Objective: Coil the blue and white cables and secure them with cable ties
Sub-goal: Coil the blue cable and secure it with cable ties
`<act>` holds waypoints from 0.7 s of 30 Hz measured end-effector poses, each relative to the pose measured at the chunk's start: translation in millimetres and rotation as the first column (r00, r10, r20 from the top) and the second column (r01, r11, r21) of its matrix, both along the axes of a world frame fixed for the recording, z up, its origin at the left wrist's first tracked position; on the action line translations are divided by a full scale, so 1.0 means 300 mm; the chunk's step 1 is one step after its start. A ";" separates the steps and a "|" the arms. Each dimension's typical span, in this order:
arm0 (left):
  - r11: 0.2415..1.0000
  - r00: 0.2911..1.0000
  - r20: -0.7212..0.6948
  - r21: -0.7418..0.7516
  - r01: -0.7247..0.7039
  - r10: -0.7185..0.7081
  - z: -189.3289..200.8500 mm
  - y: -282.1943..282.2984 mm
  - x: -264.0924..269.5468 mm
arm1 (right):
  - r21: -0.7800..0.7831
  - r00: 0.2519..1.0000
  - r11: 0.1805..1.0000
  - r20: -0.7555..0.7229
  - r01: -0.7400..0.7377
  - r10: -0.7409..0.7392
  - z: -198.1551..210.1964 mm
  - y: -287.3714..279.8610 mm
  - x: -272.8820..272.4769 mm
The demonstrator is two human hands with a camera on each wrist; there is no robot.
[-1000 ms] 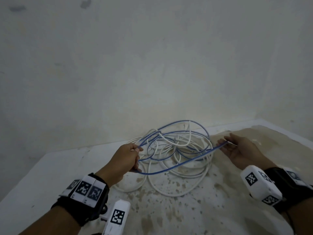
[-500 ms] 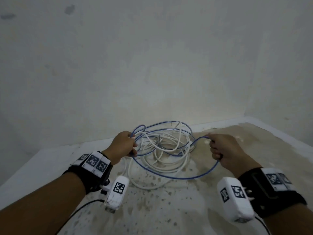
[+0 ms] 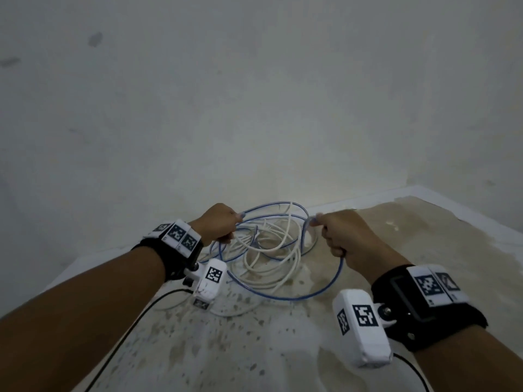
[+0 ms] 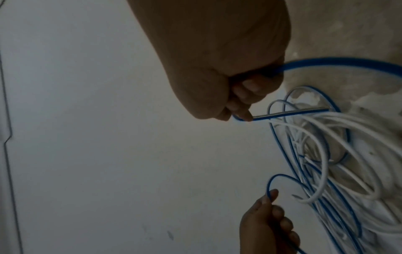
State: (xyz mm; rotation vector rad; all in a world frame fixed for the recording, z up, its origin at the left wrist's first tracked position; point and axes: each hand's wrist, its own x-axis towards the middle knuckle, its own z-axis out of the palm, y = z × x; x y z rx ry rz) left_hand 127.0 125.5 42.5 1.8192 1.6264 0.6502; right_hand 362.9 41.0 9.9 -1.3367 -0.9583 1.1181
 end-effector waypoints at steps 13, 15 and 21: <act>0.984 0.988 -0.070 0.108 0.145 -0.138 0.072 -0.049 -0.140 | 0.222 0.985 0.971 0.166 -0.086 0.049 0.123 0.013 -0.172; 0.971 0.980 -0.076 0.138 0.193 -0.184 0.097 -0.064 -0.184 | 0.255 0.994 0.964 0.093 -0.077 0.055 0.110 0.025 -0.231; 0.923 0.944 0.049 0.232 0.308 -0.327 0.142 -0.107 -0.319 | 0.222 0.995 0.972 0.084 -0.077 0.060 0.107 0.091 -0.479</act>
